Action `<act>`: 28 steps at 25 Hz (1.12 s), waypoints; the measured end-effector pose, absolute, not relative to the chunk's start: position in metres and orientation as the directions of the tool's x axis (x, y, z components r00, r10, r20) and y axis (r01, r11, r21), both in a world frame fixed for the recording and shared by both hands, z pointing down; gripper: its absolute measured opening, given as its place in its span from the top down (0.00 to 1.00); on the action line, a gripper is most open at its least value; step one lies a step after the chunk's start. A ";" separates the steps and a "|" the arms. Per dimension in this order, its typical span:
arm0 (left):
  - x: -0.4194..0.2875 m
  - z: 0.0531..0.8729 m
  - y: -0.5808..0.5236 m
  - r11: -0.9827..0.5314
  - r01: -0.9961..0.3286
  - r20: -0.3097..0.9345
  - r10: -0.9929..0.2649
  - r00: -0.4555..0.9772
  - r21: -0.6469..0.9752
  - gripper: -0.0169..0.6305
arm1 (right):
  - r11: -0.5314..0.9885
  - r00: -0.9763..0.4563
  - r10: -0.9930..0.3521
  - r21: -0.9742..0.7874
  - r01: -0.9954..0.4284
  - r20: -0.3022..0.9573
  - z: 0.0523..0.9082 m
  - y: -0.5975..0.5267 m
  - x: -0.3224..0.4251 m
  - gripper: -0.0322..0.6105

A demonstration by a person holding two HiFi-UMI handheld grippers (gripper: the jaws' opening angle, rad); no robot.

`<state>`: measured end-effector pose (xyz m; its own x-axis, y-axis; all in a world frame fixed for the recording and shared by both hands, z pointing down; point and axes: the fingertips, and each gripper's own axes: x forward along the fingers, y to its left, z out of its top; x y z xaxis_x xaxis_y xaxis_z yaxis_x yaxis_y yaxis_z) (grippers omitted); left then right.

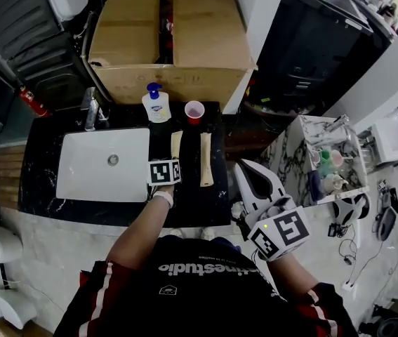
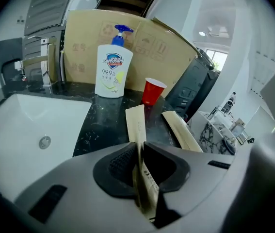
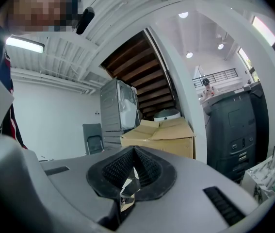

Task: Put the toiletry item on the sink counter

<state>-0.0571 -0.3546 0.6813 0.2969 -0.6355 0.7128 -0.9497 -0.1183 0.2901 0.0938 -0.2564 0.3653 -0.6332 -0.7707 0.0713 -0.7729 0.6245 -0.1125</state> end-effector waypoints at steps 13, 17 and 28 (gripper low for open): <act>-0.058 0.634 -0.352 -0.198 -0.943 0.576 -0.752 0.320 0.266 0.61 | 0.625 -0.637 -0.768 -0.139 -0.768 0.068 0.368 -0.262 0.094 0.89; -0.066 0.574 -0.345 -0.290 -0.945 0.474 -0.818 0.326 0.149 0.61 | 0.638 -0.649 -0.758 -0.138 -0.758 0.061 0.367 -0.263 0.087 0.89; -0.074 0.419 -0.308 -0.382 -0.921 0.139 -0.919 0.369 -0.080 0.83 | 0.681 -0.691 -0.720 -0.129 -0.720 0.055 0.362 -0.262 0.060 0.89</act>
<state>-0.0739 -0.3079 0.4189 0.3688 -0.9191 0.1391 -0.9209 -0.3816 -0.0796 0.0597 -0.2624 0.3617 -0.6913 -0.7204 0.0553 -0.7204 0.6814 -0.1292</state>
